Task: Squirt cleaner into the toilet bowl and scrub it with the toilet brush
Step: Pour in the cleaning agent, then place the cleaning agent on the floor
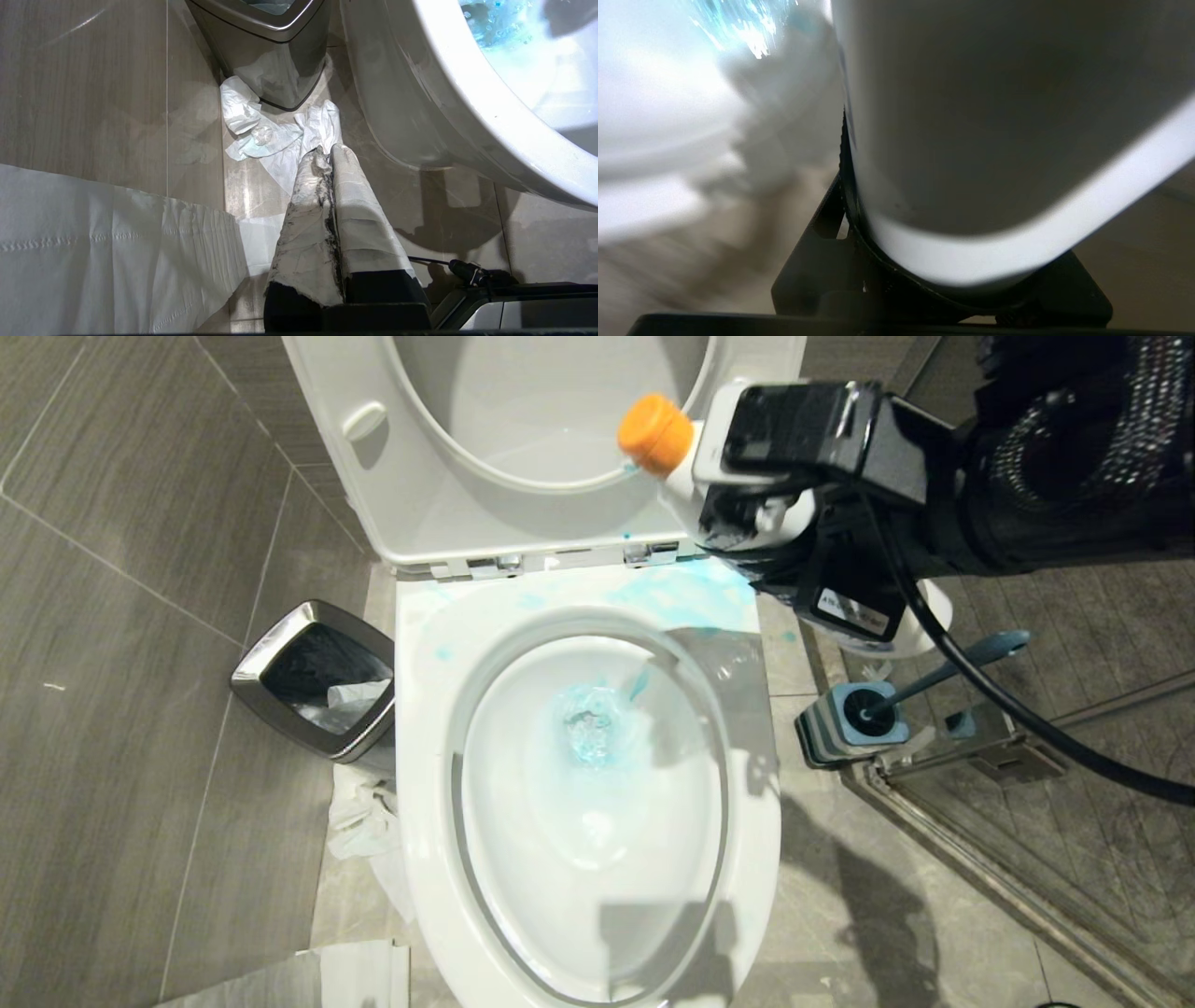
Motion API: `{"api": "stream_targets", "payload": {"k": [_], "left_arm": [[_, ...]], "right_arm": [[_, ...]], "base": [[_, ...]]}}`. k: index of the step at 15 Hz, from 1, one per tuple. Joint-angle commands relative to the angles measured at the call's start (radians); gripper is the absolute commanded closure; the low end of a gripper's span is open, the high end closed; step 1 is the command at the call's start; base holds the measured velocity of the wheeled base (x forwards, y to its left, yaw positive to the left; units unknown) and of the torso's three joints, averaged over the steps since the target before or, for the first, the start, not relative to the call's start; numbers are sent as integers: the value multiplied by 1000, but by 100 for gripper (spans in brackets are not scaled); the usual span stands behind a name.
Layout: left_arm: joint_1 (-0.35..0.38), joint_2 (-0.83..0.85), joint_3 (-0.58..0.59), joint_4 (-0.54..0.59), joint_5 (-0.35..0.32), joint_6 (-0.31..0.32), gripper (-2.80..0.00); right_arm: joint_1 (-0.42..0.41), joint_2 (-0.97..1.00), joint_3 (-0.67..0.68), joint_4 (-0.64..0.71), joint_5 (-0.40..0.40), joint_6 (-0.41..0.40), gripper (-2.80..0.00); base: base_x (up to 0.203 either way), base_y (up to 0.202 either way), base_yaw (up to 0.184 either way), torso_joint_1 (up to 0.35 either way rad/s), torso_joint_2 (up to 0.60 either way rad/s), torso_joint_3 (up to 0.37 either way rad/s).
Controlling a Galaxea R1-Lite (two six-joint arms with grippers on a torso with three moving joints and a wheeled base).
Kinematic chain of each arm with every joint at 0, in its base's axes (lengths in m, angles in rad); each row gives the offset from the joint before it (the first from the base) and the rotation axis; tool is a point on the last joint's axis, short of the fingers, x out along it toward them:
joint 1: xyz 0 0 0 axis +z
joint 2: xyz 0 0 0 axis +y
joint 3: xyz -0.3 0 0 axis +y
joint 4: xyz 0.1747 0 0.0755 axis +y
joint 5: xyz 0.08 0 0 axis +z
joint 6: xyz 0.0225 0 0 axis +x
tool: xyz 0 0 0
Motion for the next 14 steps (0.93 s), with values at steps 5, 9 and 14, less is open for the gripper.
{"api": "stream_targets", "payload": {"k": [5,9,14], "left_arm": [[0,1,0,0,0,0,0],[0,1,0,0,0,0,0],[0,1,0,0,0,0,0]], "right_arm": [[-156,-139,35,12,130,568,0],[-253,-208,146,-30,126,709,0],[-354,-122,210,-195,58,777,0]], "base": [[0,0,0,0,0,0],[0,0,0,0,0,0],[0,0,0,0,0,0]]}}
